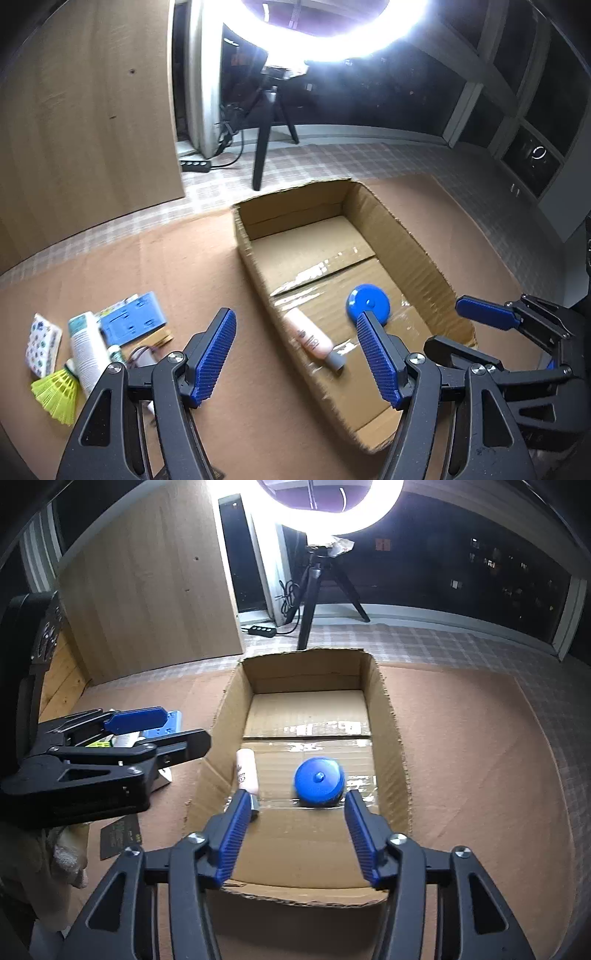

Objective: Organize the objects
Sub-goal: 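Carry the lid and tube into the cardboard box and open both tools, then grasp the black printed card with the left tool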

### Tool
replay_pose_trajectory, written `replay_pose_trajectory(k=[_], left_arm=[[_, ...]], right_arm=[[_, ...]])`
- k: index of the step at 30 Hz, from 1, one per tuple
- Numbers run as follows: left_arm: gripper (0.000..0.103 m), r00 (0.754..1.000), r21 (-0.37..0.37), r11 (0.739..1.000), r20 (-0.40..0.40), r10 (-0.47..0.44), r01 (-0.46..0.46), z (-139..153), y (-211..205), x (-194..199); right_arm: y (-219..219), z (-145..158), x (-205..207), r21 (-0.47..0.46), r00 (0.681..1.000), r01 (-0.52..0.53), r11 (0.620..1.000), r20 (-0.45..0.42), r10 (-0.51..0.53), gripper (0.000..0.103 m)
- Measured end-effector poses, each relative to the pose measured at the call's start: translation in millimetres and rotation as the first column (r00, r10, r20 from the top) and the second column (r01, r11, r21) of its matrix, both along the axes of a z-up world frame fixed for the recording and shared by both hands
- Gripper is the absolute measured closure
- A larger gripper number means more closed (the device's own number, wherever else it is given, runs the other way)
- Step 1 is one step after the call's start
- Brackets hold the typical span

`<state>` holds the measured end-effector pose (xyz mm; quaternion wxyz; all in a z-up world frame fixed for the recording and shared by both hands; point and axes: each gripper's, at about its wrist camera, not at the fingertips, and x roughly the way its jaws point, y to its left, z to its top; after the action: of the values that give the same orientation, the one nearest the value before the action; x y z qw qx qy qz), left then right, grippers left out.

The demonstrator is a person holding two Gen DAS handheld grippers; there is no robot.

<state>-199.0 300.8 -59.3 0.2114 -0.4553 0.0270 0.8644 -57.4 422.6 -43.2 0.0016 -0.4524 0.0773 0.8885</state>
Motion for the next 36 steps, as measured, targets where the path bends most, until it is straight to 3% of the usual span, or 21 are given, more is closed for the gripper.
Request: replay_pose_trajectory(k=[10, 19, 24, 28, 36], left_arm=[[0.032, 0.998, -0.007, 0.998, 0.021, 0.060, -0.060, 1, -63, 26], [0.031, 0.990, -0.044, 0.994, 0.094, 0.105, -0.102, -30, -138, 57], [0.020, 0.987, -0.064, 0.997, 0.150, 0.059, -0.050, -50, -155, 69], [0.020, 0.985, -0.112, 0.994, 0.171, 0.013, 0.006, -68, -154, 77], [0.020, 0.975, -0.142, 0.983, 0.207, -0.083, 0.114, -89, -144, 84]], right_arm=[[-28, -1, 10, -0.036, 1.000, -0.010, 0.999, -0.010, 0.009, 0.048], [-65, 0, 26, -0.066, 1.000, -0.024, 0.998, -0.017, 0.023, 0.045], [-89, -2, 33, -0.047, 0.999, -0.042, 0.998, -0.004, 0.041, 0.045], [-105, -5, 40, -0.035, 0.999, -0.049, 0.998, 0.012, 0.050, 0.045], [-113, -11, 56, -0.043, 0.999, -0.015, 0.999, 0.033, 0.016, 0.044]])
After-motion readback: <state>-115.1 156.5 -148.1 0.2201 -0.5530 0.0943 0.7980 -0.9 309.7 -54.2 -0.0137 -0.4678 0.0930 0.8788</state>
